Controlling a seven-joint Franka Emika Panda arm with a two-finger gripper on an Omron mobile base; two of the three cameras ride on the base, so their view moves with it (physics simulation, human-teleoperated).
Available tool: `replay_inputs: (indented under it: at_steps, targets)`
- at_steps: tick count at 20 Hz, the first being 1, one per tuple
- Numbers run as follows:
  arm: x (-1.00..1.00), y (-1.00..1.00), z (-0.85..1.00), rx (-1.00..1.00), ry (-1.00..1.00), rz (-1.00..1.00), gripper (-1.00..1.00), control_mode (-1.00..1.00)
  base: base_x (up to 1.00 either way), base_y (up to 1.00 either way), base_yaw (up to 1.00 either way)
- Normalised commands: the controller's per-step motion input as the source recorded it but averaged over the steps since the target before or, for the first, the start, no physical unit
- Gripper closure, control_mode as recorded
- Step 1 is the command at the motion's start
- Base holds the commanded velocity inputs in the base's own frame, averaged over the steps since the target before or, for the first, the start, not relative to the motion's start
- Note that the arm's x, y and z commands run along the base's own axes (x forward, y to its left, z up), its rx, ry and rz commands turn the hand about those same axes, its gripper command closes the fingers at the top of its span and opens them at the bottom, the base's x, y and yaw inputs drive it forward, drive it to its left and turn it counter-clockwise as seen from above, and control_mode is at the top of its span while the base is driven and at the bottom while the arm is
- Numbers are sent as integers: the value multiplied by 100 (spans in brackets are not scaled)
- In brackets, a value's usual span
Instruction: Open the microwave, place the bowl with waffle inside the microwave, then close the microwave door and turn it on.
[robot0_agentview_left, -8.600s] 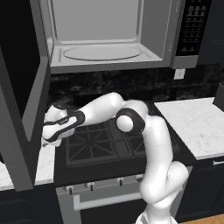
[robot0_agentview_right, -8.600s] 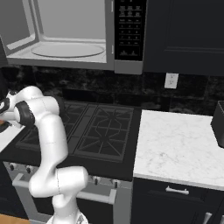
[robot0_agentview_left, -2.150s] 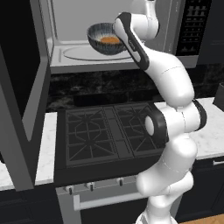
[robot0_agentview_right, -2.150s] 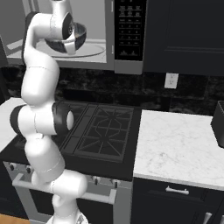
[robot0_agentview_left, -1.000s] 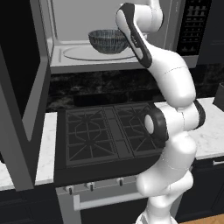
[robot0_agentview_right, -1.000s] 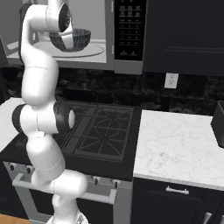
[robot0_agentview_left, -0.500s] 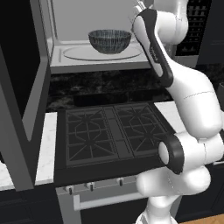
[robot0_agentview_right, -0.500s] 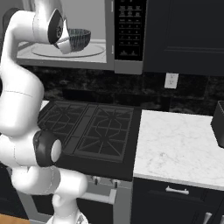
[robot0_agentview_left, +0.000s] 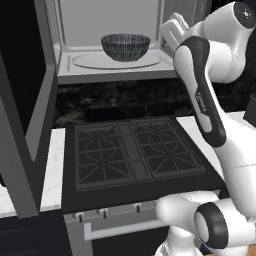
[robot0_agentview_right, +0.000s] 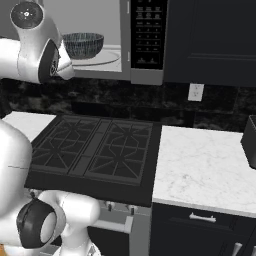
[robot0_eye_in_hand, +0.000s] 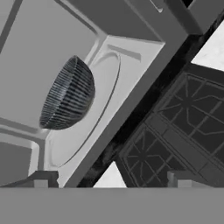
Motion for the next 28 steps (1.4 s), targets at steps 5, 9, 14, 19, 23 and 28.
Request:
replay_inputs:
  at_steps: [5, 9, 14, 19, 23, 28]
  targets:
    - [-99, -18, 2, -41, -28, 36, -100, -100, 0, 0, 0]
    - [-79, 0, 0, -62, -37, 52, -100, -100, 0, 0, 0]
    - [-79, -1, 0, -53, -18, 22, -100, -100, 0, 0, 0]
    - [-32, -4, 2, -18, 0, -5, -100, -100, 0, 0, 0]
    - [-11, 26, 8, -18, 1, -12, -100, -100, 0, 0, 0]
    - [-9, 19, -2, 0, -6, 0, -100, -100, 0, 0, 0]
